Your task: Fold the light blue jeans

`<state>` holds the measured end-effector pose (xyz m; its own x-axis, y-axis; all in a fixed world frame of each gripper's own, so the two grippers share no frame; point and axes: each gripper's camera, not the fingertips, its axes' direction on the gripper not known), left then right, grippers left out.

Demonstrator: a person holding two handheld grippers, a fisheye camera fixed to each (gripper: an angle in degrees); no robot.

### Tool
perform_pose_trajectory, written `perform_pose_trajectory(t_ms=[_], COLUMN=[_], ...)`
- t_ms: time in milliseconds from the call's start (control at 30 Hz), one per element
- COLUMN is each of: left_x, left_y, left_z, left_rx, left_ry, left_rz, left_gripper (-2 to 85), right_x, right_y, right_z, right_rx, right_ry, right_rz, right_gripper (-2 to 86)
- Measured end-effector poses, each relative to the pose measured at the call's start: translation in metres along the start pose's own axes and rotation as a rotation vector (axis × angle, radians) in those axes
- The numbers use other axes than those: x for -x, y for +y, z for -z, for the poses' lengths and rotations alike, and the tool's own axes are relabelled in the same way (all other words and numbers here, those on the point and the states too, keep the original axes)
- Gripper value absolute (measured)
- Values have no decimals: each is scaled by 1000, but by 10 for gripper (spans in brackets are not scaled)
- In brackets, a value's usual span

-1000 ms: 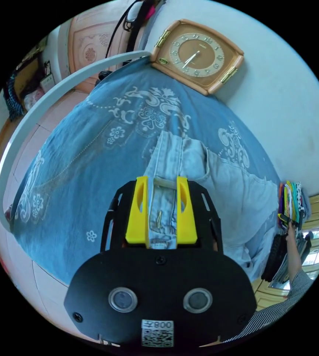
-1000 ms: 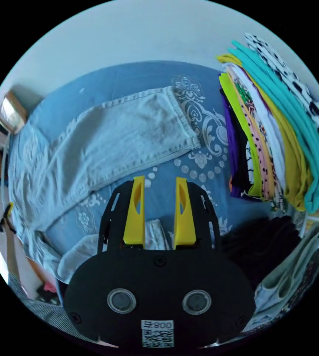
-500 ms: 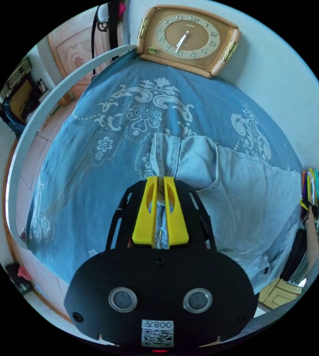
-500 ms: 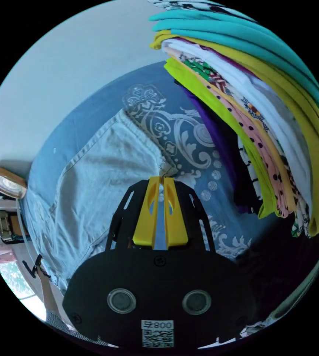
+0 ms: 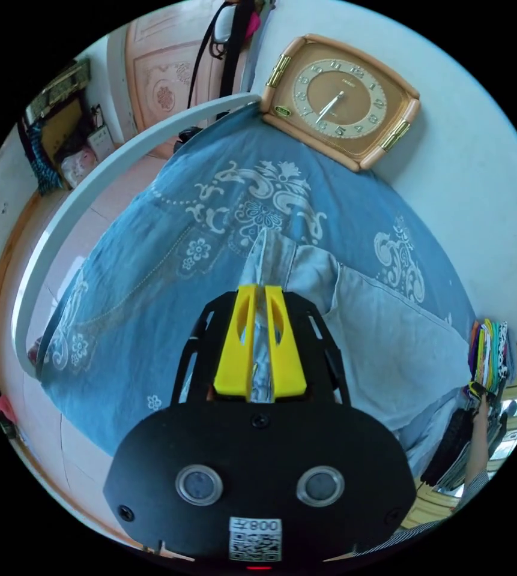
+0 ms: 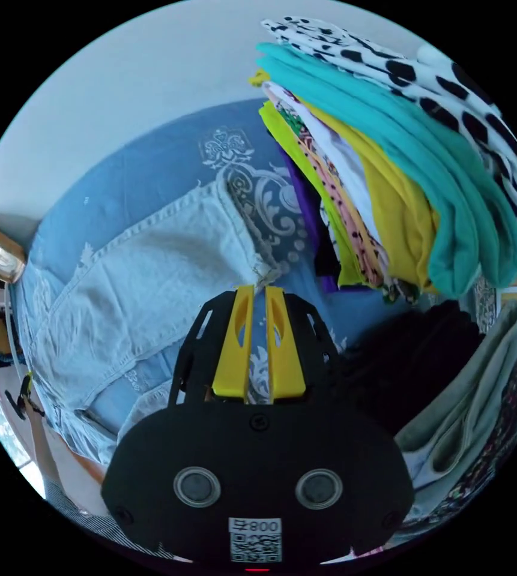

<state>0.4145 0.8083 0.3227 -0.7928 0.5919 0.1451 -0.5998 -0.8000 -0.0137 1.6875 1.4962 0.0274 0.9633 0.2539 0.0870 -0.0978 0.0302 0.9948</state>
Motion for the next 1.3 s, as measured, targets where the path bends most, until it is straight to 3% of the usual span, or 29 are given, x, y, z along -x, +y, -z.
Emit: perform_pose_trajectory(t_ms=[100, 200, 333, 467, 633, 1033, 1300], left_x=[24, 52, 73, 85, 144, 230, 265], left_y=[25, 62, 139, 206, 276, 373, 402], left_z=[20, 40, 38, 29, 34, 49, 7], left_rx=[-56, -74, 54, 172, 206, 109, 117], left_ry=[30, 154, 305, 336, 303, 136, 421], left_rz=[-10, -58, -133, -143, 26, 298, 464], left_gripper=[36, 43, 54, 61, 65, 84, 63], right_x=[2, 3, 24, 10, -49, -30, -17], right_y=[18, 60, 141, 188, 208, 167, 162], right_z=[14, 32, 19, 8, 14, 10, 37], right_rx=[-19, -30, 82, 115, 102, 175, 214], right_ry=[74, -36, -128, -18, -123, -6, 57], right_rz=[40, 129, 259, 223, 41, 61, 132], right_gripper=[63, 80, 89, 95, 109, 108, 59])
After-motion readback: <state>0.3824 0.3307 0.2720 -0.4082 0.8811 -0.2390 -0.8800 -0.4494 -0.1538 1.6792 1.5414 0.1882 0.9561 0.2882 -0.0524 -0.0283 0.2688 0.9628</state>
